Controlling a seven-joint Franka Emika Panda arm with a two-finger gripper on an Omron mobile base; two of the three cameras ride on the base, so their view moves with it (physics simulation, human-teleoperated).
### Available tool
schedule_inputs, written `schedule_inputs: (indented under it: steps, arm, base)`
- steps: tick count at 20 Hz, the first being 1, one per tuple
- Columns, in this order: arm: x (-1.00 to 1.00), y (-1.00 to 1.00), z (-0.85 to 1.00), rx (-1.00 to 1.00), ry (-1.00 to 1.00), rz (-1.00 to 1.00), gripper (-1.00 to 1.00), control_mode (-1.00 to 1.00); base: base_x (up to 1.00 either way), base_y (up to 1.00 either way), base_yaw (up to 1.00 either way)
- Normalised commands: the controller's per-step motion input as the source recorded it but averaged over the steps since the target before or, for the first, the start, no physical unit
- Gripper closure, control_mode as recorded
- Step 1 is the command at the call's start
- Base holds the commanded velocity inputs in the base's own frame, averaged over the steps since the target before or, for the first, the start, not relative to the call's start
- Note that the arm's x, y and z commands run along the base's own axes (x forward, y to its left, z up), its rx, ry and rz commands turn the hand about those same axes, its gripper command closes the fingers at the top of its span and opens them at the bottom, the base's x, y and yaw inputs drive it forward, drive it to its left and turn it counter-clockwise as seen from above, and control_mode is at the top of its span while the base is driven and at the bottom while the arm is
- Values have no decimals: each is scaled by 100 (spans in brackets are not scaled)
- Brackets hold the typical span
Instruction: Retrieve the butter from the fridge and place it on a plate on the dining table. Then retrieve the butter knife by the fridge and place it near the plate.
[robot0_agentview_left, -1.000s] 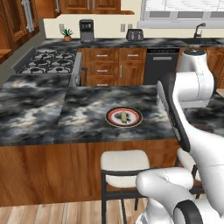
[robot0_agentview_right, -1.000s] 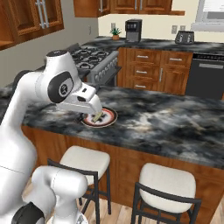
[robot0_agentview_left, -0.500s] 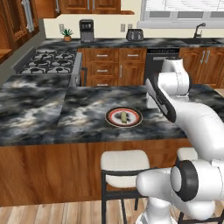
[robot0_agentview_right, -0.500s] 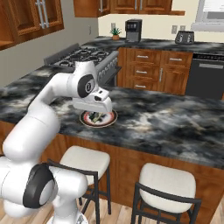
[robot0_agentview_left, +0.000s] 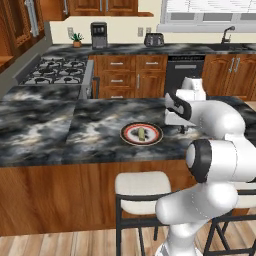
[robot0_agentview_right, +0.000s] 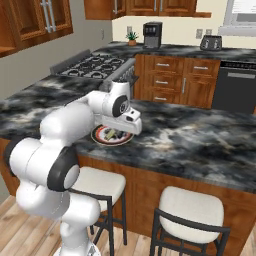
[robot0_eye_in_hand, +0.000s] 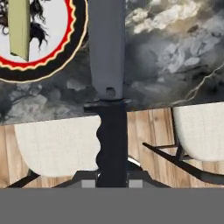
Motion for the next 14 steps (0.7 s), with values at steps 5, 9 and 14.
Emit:
schedule_inputs:
  steps: [5,9,14]
  arm:
    - [92,-2,-60,0,0,0,100,-100]
    - [86,-15,-19,7,0,0,100,-100]
    - [75,-31,-31,6,0,0,100,-100]
  base:
    - [0,0,0]
    - [0,0,0]
    - [0,0,0]
